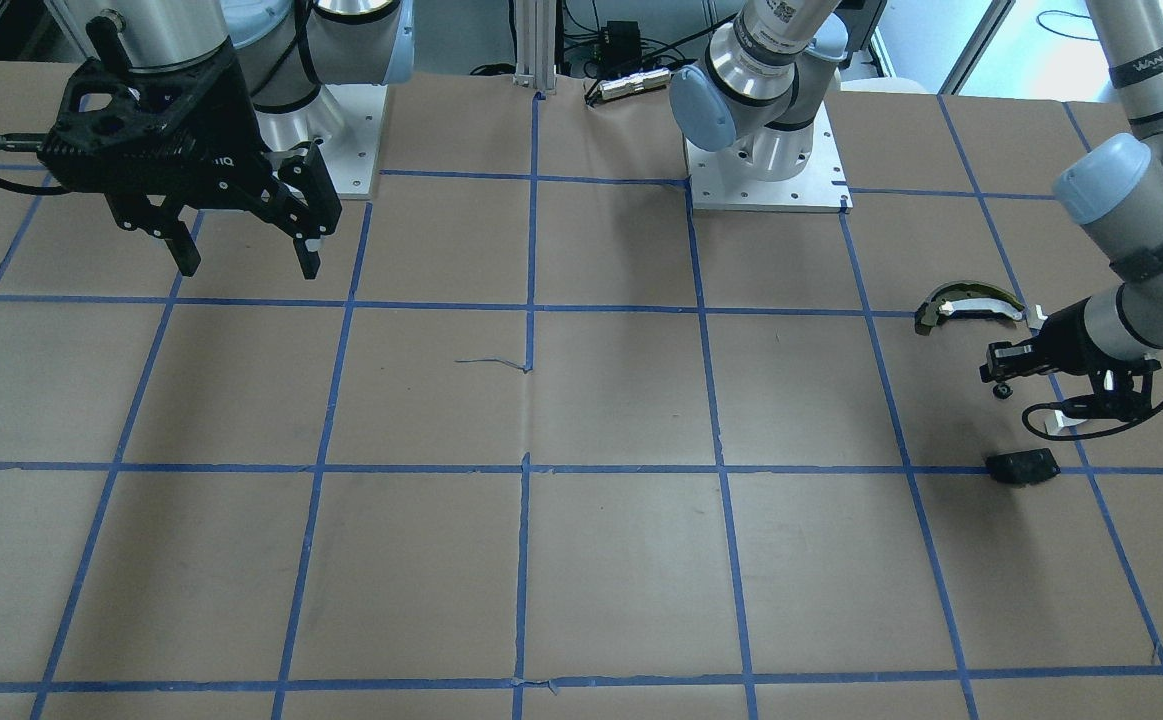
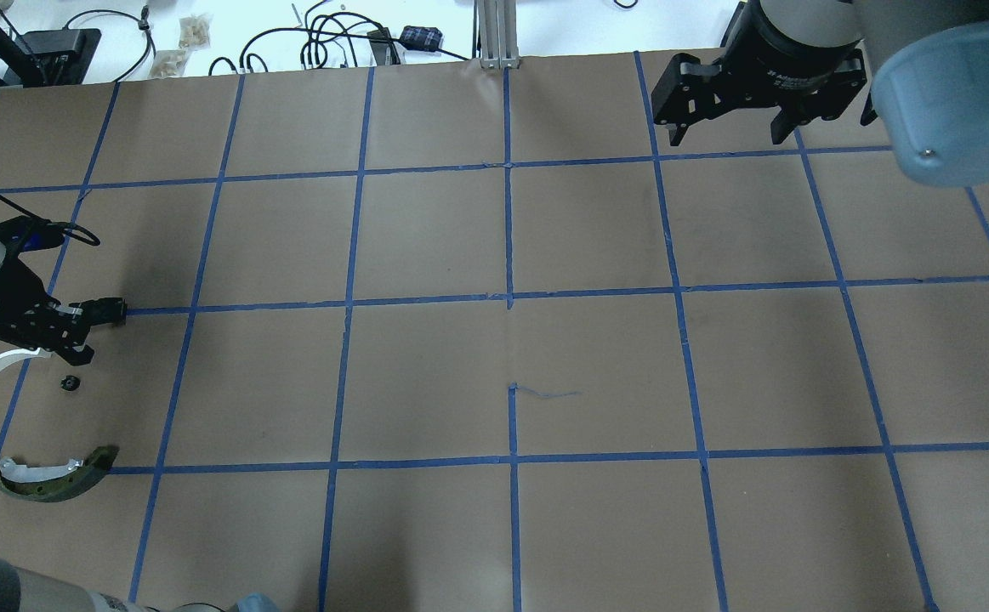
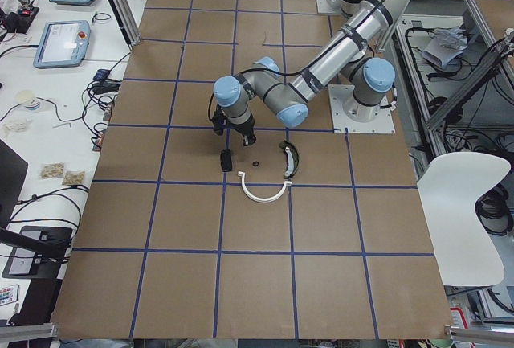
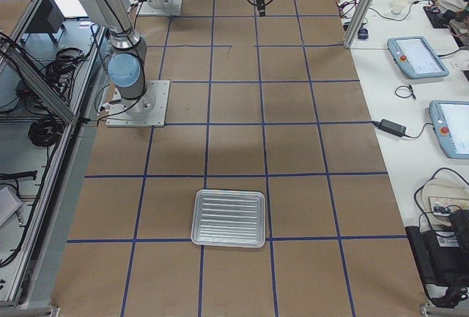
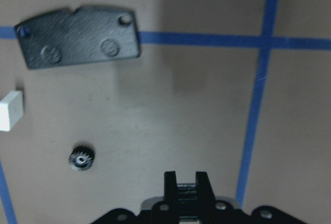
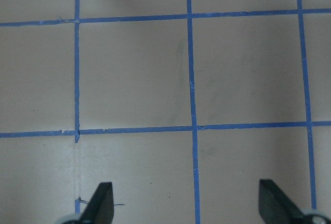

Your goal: Place bearing gear from tray to pile

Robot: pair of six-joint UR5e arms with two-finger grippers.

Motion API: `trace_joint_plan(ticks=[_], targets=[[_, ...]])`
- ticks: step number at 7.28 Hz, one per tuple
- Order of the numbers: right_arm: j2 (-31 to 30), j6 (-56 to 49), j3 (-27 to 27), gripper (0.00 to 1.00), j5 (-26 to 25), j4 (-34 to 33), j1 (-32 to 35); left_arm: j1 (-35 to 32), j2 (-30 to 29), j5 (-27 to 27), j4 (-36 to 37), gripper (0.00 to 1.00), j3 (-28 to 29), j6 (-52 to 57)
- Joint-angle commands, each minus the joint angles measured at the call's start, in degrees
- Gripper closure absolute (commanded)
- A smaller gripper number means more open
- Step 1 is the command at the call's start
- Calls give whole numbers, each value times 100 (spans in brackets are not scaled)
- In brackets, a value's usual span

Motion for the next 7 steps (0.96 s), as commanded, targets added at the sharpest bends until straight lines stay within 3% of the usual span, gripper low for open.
trace_joint_plan(ticks=[1, 7], targets=[[-3, 0, 0, 0, 0, 10, 0, 134, -226, 25, 346, 100, -12, 63], [-12, 0, 9, 0, 0, 19, 0, 169, -446, 51, 356, 99, -48, 10]])
